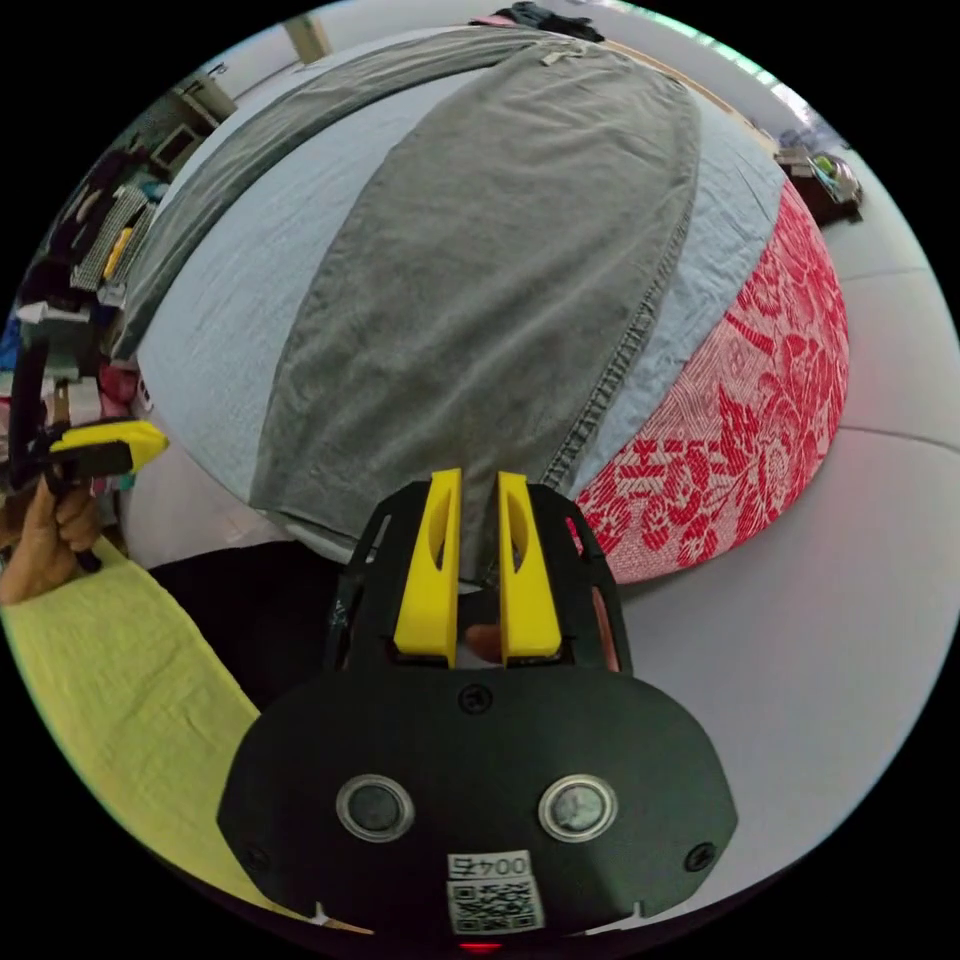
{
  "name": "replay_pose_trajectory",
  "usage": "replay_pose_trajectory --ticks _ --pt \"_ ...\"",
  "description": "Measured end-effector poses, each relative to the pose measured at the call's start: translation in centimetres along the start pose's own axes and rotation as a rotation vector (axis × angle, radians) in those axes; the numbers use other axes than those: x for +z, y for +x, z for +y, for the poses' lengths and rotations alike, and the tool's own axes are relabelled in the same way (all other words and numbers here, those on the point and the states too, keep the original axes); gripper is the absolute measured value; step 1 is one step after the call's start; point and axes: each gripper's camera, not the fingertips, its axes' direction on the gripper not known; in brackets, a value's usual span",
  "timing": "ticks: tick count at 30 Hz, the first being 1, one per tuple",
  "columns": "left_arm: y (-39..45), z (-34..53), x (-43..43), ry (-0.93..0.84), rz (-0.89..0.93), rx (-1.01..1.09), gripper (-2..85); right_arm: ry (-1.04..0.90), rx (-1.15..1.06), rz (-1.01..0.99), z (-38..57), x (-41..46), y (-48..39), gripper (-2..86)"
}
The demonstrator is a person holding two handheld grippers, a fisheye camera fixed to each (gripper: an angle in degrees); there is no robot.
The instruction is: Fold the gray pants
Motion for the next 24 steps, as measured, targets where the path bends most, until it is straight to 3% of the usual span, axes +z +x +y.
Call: replay_pose_trajectory --ticks 4,11,14,24 --pt "2.4 1.2 -0.9 0.049 -0.097 -0.004 1.2 -0.024 -0.046 -0.006 -1.9 1.6 -1.3 6.4" --pt "7.6 2.9 -4.8 0.217 -0.531 0.004 4.8 -0.099 0.003 -0.081 -5.5 4.4 -1.8 5.3" --pt "9.2 1.8 -3.3 0.172 -0.687 0.037 6.9 -0.129 -0.022 -0.063 -6.9 5.5 -2.9 5.2" --pt "16.8 0.0 4.6 0.145 -0.744 0.105 3.0 -0.160 -0.001 -0.114 -9.2 8.8 -3.3 6.1"
